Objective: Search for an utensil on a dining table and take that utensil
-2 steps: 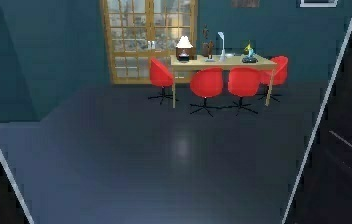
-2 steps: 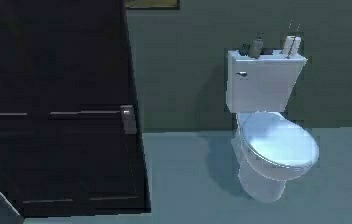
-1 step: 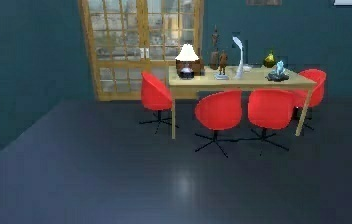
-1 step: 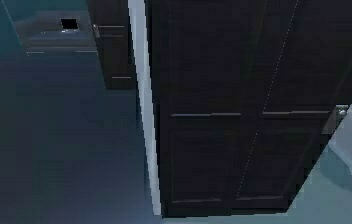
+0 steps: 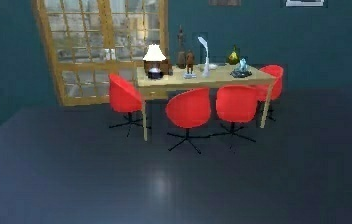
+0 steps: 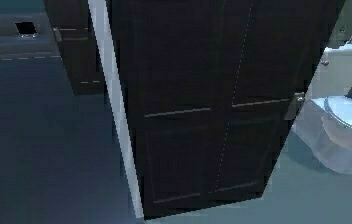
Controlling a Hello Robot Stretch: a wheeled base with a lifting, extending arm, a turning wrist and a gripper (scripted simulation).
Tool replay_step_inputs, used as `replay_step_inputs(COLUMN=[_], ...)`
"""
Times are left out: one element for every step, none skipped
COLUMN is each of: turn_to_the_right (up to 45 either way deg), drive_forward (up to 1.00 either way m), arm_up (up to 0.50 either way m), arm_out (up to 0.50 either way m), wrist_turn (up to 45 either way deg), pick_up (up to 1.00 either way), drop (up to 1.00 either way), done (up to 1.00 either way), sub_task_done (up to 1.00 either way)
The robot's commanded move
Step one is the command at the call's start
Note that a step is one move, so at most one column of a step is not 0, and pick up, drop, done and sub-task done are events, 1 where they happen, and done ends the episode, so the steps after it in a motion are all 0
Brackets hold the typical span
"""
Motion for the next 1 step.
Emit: replay_step_inputs(turn_to_the_right=[0.0], drive_forward=[0.25], arm_up=[0.0], arm_out=[0.0], wrist_turn=[0.0], pick_up=[0.0], drop=[0.0], done=[0.0], sub_task_done=[0.0])
